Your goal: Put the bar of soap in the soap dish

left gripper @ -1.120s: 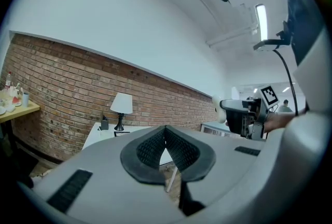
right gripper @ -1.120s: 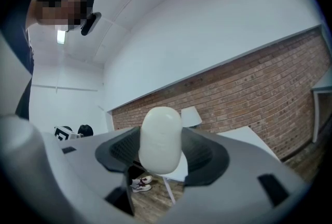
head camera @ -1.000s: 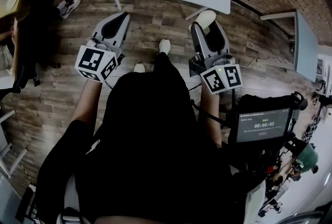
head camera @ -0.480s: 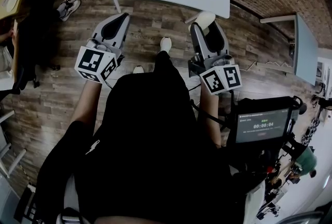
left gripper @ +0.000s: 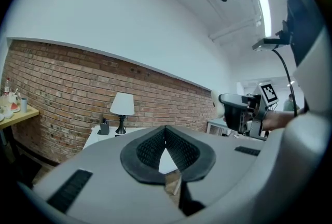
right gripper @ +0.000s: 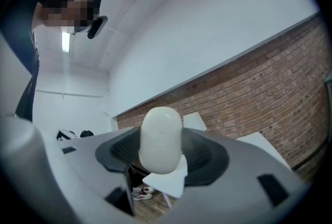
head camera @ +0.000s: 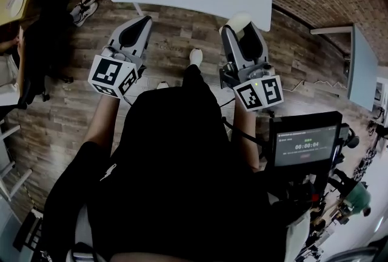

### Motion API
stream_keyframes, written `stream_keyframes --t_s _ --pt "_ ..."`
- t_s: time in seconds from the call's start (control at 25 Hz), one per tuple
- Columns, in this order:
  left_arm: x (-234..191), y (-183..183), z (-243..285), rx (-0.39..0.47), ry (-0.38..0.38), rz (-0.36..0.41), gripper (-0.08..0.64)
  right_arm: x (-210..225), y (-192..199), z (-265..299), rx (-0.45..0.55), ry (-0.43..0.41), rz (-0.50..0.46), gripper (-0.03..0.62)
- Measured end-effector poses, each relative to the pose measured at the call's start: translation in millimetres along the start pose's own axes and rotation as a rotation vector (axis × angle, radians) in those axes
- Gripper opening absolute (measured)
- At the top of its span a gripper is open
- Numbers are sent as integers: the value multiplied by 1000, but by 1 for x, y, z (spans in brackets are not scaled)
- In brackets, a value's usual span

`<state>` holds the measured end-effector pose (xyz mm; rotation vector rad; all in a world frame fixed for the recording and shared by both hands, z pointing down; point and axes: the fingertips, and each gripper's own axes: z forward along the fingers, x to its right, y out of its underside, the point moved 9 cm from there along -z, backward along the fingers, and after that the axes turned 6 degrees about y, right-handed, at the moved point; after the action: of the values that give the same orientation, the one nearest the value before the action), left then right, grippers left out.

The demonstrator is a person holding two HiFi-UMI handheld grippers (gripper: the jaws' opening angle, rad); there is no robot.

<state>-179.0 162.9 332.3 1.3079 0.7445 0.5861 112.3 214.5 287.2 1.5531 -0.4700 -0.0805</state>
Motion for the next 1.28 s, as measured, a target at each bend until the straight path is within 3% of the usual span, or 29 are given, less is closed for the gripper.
stream_keyframes --t_s 0.2,0.44,0.76,0.96,1.28 --pt "4 -4 -1 5 -8 8 6 1 -1 1 10 -15 12 253" --pt "-8 -17 95 -35 -7 1 6 85 -12 48 -19 -11 47 254" --pt "0 -15 95 -40 -29 2 6 89 -9 50 -34 -52 42 255" --pt "-5 -25 172 -71 -53 -12 6 158 -19 94 -71 -86 75 254" --pt "-3 -28 171 -52 -102 -7 6 159 -20 109 -79 -157 60 254"
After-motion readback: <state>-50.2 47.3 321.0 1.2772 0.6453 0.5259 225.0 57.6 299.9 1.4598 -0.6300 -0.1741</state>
